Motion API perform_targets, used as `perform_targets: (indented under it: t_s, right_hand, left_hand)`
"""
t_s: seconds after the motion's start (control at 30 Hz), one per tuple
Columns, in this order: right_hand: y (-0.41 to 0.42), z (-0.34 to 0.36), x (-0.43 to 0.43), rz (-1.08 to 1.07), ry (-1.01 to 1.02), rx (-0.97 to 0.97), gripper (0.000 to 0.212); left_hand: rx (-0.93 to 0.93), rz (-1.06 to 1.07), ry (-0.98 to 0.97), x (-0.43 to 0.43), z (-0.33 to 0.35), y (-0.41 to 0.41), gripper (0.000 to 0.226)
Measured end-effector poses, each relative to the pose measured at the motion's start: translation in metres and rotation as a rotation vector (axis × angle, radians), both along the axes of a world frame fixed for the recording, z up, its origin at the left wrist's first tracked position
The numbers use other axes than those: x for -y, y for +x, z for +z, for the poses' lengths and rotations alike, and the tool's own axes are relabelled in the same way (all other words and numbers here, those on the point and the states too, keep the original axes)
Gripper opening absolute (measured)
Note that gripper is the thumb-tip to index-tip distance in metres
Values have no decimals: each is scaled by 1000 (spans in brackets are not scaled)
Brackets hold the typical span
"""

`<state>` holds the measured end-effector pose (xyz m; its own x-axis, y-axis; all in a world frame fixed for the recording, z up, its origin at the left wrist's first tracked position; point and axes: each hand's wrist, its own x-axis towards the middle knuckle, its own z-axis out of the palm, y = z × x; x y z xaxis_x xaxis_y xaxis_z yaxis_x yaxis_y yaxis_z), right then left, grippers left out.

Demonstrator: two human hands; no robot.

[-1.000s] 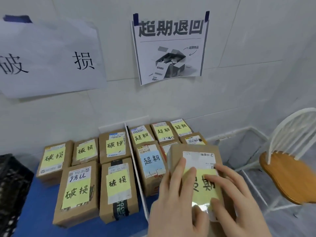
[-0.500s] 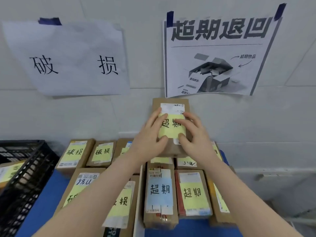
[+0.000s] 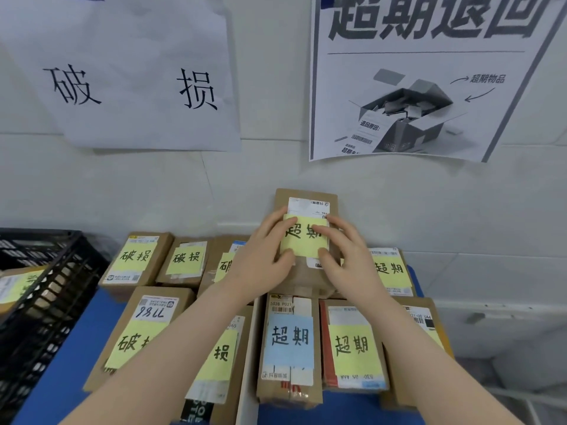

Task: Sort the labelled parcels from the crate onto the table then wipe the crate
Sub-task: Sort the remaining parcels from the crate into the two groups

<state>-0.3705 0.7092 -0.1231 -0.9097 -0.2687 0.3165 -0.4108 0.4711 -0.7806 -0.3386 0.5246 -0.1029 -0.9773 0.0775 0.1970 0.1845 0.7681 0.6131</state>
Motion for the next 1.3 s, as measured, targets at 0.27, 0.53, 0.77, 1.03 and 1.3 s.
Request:
perform_targets:
  t_s: [0.27, 0.53, 0.77, 1.03, 1.3]
  right_hand:
    - [2, 0, 5, -17, -33, 15, 36]
    - [12, 0, 2, -33, -30, 125, 33]
    - [30, -4, -7, -17, -46, 151, 33]
    - [18, 19, -2, 26, -12, 250, 27]
    - [27, 8, 1, 5, -73, -267, 39]
  left_hand:
    - [29, -9, -5, 7, 1, -2, 54]
    - [109, 6, 19, 5, -1, 9, 58]
    - [111, 6, -15, 1, -5, 26, 50]
    - [190, 28, 81, 6, 7, 13, 47]
    - [-331, -105, -37, 11, 5, 22, 55]
